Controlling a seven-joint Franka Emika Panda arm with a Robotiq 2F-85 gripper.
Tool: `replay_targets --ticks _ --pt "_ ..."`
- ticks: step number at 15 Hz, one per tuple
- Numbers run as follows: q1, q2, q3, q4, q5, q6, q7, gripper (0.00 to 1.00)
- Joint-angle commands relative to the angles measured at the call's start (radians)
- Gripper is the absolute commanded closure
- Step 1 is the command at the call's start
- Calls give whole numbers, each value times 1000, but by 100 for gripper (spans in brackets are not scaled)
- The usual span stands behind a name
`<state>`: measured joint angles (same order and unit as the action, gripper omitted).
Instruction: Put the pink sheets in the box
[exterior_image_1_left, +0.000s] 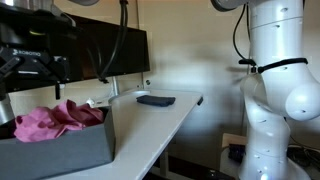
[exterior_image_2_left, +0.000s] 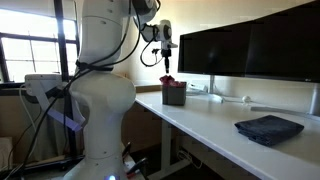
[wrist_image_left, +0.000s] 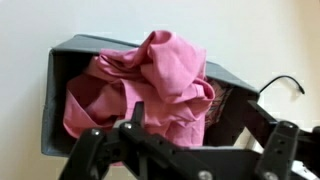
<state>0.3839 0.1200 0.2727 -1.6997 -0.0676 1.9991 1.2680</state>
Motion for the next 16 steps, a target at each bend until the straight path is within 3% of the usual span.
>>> replay_targets --ticks 1,14,16 --pt "12 -9 23 17 -12 -33 -9 0" --pt "-6 -4 30 -44 153 -72 -34 0" --pt "-11 -8 23 -62 176 -73 -34 7"
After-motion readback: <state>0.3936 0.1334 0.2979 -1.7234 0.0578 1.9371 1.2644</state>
